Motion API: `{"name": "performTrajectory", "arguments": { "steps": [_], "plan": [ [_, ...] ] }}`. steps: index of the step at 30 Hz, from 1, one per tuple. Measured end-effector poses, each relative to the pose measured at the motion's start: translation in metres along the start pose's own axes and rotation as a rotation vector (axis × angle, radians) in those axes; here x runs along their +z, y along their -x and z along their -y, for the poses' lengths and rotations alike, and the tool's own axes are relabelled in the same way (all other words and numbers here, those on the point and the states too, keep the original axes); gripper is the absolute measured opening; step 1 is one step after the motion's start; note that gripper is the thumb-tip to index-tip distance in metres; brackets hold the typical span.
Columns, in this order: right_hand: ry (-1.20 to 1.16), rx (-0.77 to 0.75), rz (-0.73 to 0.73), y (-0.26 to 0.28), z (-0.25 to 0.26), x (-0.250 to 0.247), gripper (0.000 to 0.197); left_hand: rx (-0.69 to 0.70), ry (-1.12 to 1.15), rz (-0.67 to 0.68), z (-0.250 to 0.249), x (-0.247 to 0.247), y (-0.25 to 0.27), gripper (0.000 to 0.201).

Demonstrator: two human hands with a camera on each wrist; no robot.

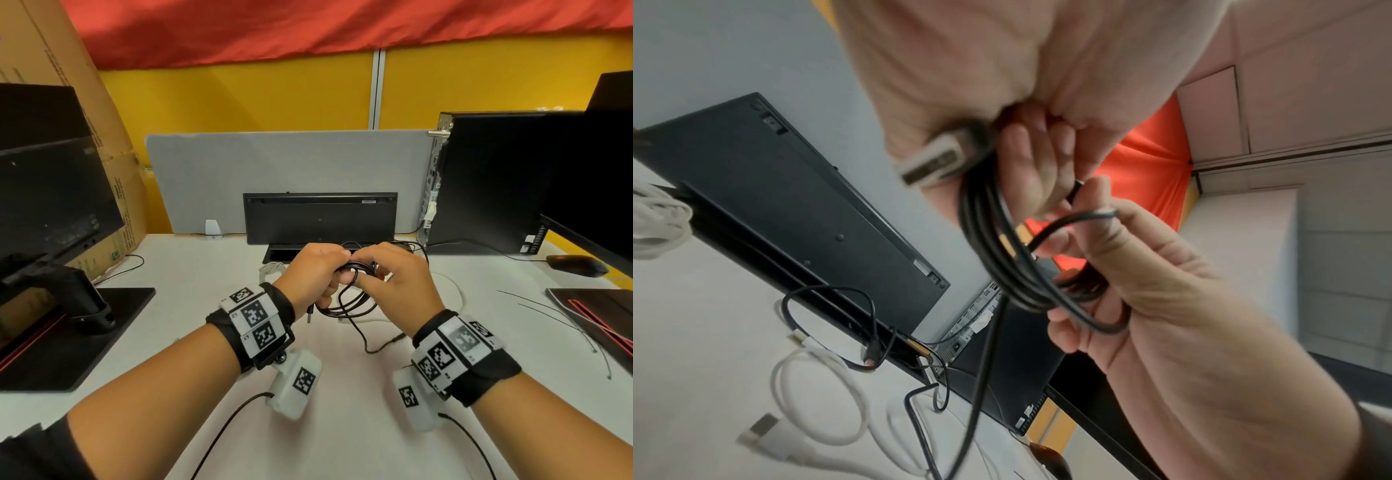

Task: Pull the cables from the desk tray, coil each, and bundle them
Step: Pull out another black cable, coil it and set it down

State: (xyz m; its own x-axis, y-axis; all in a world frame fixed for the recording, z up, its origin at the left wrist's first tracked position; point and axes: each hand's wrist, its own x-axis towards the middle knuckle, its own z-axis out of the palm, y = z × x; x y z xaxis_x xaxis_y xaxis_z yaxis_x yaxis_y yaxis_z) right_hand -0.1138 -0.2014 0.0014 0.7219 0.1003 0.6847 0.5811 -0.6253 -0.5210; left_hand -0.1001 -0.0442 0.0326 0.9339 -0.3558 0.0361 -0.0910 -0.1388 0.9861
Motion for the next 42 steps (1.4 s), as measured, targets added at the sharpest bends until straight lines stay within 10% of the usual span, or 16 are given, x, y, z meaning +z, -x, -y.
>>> {"name": "performTrajectory", "arguments": {
  "steps": [7, 22, 33, 38, 42],
  "plan": [
    [-0.212, 0.325, -0.066, -0.004, 0.003, -0.007, 0.034, 0.049, -0.203, -0.032, 0.015, -0.001, -0.003, 0.038],
    [0.122, 0.352, 0.128, 0.007, 0.019, 0.002, 0.028, 0.074, -0.206, -0.256, 0.022, 0.006, -0.009, 0.034],
    [-0.846, 0.887, 0.059, -0.012, 0.034, -0.012, 0.027, 0.133, -0.408, -0.334, 0.022, -0.005, -0.016, 0.034],
    [-0.705, 0.867, 0.084, -0.017, 0.028, -0.020, 0.029, 0.159, -0.519, -0.347, 0.025, -0.008, -0.016, 0.033],
    [-0.104, 0.506, 0.239, -0.017, 0.023, -0.029, 0.025, 0.150, -0.619, -0.349, 0.027, -0.010, -0.018, 0.035]
  ]
}}
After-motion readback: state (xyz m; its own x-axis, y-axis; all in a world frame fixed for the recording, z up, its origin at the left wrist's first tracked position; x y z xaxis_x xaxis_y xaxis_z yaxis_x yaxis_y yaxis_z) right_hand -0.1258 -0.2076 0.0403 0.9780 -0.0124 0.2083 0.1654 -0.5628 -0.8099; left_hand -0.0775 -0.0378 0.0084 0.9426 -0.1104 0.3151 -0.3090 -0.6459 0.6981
